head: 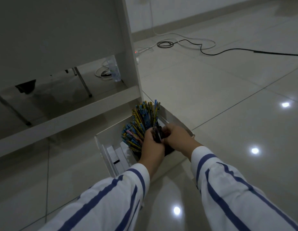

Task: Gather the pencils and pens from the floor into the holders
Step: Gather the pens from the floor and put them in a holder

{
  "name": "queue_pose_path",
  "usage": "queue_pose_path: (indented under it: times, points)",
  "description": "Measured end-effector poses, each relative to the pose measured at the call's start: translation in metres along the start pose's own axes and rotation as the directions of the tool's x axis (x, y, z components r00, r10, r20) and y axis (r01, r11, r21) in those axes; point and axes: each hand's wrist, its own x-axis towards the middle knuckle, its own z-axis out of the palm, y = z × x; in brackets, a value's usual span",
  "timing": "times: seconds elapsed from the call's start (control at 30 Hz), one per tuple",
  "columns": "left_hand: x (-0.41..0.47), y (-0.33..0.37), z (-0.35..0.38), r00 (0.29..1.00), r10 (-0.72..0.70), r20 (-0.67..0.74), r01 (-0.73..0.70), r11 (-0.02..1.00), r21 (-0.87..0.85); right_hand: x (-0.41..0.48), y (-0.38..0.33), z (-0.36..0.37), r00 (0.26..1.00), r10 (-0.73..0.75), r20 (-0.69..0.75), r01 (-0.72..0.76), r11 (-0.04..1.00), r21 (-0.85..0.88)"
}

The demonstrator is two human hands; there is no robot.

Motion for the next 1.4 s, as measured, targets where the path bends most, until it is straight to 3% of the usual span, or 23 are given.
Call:
queue_pose_path:
  times: [0.37, 0.57, 0.87, 1.1, 1.4]
  points:
    - [-0.003, 0.007, -0.013, 1.0, -0.002, -0.027, 0.002, 1.0, -0.012, 0.004, -0.002, 0.005, 1.0, 0.004, -0.005, -0.004, 1.0, -0.029]
    - [-0.012, 0.023, -0.027, 0.999, 0.036, 0.0, -0.036, 0.999, 0.034, -0.001, -0.017, 0.006, 0.996, -0.018, -0.09, 0.011, 0.997, -0.075]
    - [-0.033, 0.048, -0.074, 0.978, 0.196, -0.069, -0.18, 0.965, 0.188, -0.021, -0.074, 0.034, 0.918, -0.27, -0.291, 0.231, 0.96, -0.16]
    - [-0.073, 0.056, -0.181, 0.943, 0.275, -0.187, -0.177, 0.891, 0.418, -0.058, -0.157, 0.093, 0.873, -0.457, -0.169, 0.42, 0.882, -0.215]
    - [-0.176, 0.058, -0.355, 0.877, 0.34, -0.339, -0.088, 0.808, 0.583, -0.15, -0.286, 0.204, 0.735, -0.672, 0.092, 0.671, 0.702, -0.237]
